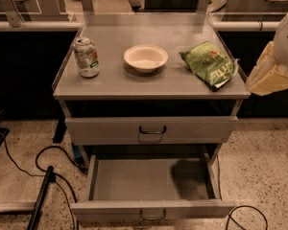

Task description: Close middle drawer

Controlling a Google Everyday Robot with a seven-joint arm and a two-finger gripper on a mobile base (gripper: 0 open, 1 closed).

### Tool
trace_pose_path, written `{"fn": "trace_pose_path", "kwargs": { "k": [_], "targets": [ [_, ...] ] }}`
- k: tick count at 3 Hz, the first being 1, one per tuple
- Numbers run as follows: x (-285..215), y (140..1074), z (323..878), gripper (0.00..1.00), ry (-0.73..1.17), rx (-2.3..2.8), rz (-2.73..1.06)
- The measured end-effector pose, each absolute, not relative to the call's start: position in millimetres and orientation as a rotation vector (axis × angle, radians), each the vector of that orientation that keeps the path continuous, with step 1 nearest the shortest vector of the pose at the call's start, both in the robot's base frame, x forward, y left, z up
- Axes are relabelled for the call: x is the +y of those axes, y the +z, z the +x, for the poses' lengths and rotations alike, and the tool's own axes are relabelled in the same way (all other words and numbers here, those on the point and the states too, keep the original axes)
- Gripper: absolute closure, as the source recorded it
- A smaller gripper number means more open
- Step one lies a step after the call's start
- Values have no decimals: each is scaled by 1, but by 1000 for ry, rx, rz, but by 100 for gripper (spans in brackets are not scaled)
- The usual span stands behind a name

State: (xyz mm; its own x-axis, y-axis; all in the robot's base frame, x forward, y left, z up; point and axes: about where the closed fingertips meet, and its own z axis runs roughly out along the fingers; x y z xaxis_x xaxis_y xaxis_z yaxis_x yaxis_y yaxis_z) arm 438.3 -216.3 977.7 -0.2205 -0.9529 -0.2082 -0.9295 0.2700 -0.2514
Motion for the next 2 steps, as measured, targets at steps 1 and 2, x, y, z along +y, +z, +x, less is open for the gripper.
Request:
{"fn": "trace_pose_path", "kwargs": {
  "k": [1,2],
  "targets": [
    [-217,967,428,100,-97,2270,-1718],
    [-214,939,390,100,-45,2360,-1685]
  ]
}}
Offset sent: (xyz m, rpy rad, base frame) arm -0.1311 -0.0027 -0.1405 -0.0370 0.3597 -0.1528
